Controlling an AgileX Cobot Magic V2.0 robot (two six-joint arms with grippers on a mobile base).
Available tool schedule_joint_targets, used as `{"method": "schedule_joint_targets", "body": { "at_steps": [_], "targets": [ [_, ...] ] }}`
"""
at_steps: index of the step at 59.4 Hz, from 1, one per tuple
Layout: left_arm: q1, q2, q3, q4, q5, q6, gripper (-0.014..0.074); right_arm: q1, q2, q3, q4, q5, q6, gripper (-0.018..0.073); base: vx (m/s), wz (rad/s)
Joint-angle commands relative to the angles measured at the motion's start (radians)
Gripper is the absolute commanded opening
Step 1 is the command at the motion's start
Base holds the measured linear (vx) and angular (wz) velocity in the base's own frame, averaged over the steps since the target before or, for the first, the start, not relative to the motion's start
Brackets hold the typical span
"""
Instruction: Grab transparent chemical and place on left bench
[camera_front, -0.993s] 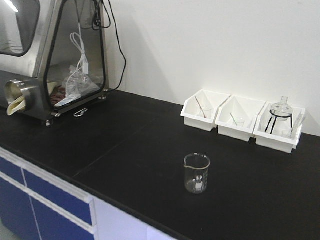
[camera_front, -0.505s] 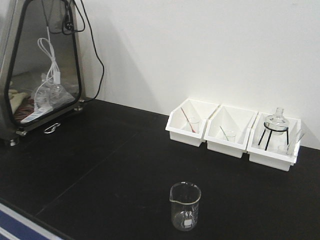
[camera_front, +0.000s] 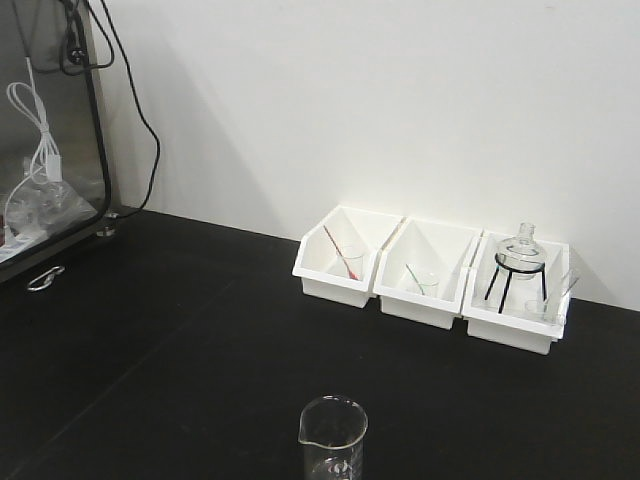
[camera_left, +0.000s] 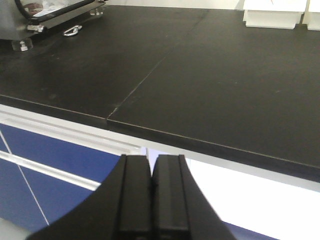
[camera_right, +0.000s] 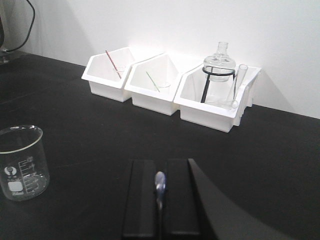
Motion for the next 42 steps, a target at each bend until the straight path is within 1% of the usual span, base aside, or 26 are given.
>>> {"method": "schedule_joint_targets", "body": {
  "at_steps": [1,31,35,37,42],
  "targets": [
    [-0.002,-0.019,0.016,-0.001,-0.078,-0.008,-0.0003,-0.005,0.003,-0.030,-0.006,-0.074,0.001,0.0037,0.06,-0.10],
    [-0.002,-0.019,0.016,-0.001,-0.078,-0.008,-0.0003,-0.005,0.003,-0.030,-0.004,-0.085,0.002,0.0037,0.02,-0.03],
    [-0.002,-0.019,0.016,-0.001,-0.078,-0.008,-0.0003,-0.005,0.006,-0.030,0.030,-0.135,0.024,0.0037,0.00,0.00],
    [-0.002,-0.019,0.016,-0.001,-0.078,-0.008,-0.0003,-0.005,0.009,-0.030,0.047,-0.188,0.047,0.0037,0.00,0.00],
    [-0.002,-0.019,0.016,-0.001,-0.078,-0.008,-0.0003,-0.005,0.030,-0.032,0.044,-0.286,0.057,0.0037,0.00,0.00]
  ]
}}
